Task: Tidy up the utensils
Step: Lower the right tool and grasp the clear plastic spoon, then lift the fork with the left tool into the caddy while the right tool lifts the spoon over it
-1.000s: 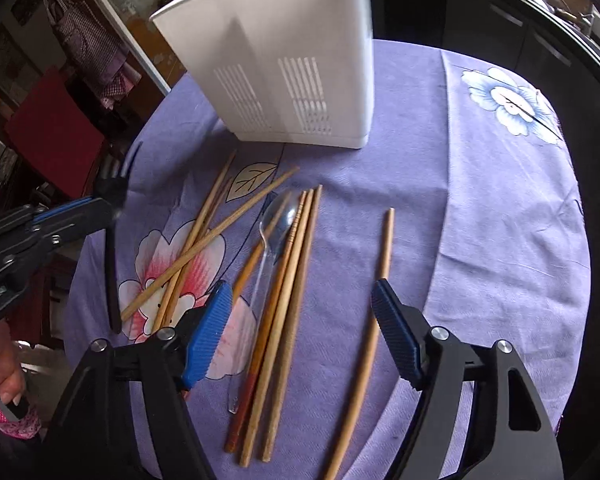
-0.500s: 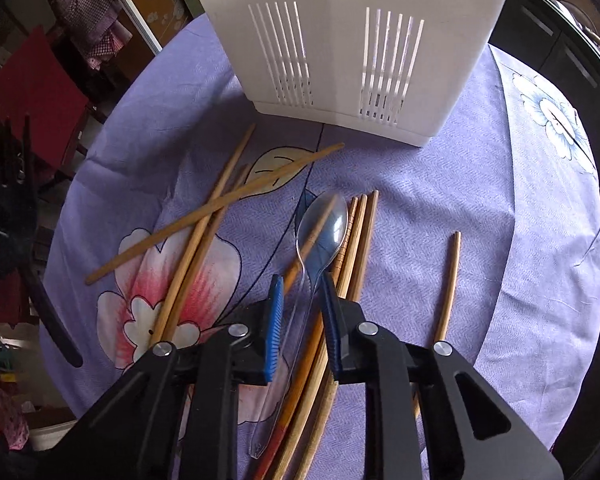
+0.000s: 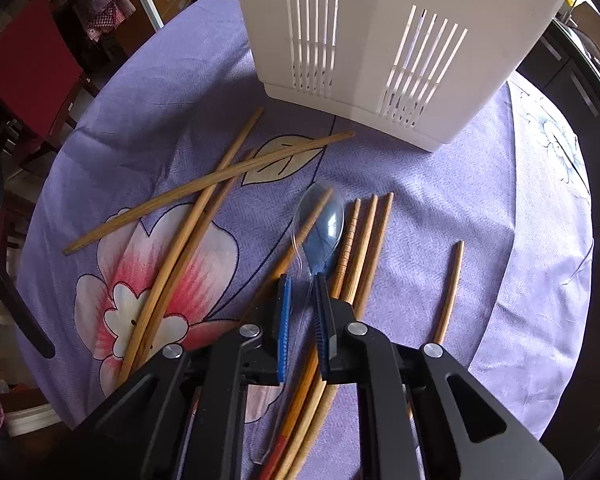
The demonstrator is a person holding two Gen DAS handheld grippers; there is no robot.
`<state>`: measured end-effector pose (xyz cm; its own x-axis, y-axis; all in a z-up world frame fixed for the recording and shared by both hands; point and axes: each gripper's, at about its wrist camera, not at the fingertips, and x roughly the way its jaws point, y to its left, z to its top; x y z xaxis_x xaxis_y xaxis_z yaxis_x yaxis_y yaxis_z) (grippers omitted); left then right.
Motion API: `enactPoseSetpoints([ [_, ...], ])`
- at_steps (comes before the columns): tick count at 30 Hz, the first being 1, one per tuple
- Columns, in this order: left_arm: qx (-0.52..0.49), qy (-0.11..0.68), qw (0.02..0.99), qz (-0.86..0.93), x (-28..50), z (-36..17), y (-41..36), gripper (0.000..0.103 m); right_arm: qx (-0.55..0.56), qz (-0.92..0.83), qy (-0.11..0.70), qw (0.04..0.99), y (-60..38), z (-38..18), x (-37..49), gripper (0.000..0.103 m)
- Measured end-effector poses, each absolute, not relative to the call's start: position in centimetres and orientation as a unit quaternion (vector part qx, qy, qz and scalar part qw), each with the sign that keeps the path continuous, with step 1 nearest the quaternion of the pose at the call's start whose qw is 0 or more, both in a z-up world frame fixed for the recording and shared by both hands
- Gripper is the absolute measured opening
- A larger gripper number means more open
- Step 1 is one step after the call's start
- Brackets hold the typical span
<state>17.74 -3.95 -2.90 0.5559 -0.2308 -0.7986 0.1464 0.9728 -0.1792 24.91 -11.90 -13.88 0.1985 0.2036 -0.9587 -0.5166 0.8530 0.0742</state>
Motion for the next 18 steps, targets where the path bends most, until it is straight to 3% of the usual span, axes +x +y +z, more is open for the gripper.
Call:
enactPoseSetpoints([
  [9,-0.053,0.433,0.893,-0.115,17.7,-0.2,-3.5,0.004,-0.024,0.281,0.502,0.818,-15.3,-8.1,23.5,0.009],
  [18,-0.068,0.346,0.927,-0.125,21.3,6.7,-3.9,0.004,0.05,0.317,0.349,0.88,-18.3,2.0,23.2,0.009],
])
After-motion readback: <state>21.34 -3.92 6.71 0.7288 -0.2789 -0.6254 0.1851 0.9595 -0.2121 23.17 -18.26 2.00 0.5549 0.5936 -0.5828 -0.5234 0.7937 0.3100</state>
